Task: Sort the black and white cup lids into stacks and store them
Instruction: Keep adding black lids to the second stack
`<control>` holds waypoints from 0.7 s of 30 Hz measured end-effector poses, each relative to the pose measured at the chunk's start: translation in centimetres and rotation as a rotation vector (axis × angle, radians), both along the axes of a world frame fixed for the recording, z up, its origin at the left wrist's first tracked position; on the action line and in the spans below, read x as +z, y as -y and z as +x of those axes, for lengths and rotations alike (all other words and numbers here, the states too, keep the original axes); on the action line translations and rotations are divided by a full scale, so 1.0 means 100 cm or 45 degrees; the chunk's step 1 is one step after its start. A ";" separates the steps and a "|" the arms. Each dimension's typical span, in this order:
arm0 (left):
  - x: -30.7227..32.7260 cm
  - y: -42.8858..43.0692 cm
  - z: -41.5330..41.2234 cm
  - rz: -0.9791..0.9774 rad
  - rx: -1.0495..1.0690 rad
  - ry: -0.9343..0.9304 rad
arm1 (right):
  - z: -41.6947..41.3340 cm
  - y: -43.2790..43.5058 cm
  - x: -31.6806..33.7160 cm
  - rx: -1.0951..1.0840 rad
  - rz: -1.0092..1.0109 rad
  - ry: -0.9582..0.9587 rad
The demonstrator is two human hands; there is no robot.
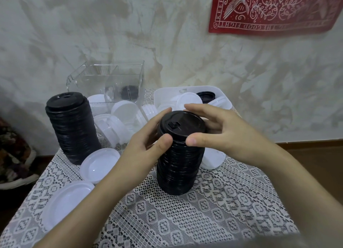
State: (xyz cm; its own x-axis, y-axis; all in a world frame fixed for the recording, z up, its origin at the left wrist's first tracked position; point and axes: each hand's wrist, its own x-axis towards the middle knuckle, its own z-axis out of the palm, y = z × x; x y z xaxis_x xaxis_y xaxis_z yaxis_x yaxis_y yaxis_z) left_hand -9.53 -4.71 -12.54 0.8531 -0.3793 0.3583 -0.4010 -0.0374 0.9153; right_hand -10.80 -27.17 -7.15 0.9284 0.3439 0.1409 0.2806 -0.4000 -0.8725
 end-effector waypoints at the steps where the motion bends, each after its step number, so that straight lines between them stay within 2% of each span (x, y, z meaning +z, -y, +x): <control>1: 0.001 0.000 0.000 0.001 0.017 -0.006 | 0.001 0.000 -0.001 -0.002 -0.004 -0.011; 15: -0.004 0.003 -0.001 0.015 0.032 0.048 | 0.007 0.010 0.001 0.124 0.093 -0.065; 18: 0.000 0.004 -0.002 -0.012 0.039 0.021 | 0.027 0.022 -0.002 -0.067 0.200 -0.015; 21: 0.000 0.003 -0.003 -0.031 0.064 0.017 | 0.073 0.033 -0.007 -0.359 0.129 0.099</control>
State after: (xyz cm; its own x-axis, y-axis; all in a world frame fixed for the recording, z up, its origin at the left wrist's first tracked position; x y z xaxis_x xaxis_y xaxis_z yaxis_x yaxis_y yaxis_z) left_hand -9.80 -4.96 -12.54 0.8659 -0.3275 0.3782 -0.4113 -0.0356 0.9108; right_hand -3.51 -30.48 -7.89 0.9702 0.0551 0.2360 0.2388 -0.3838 -0.8920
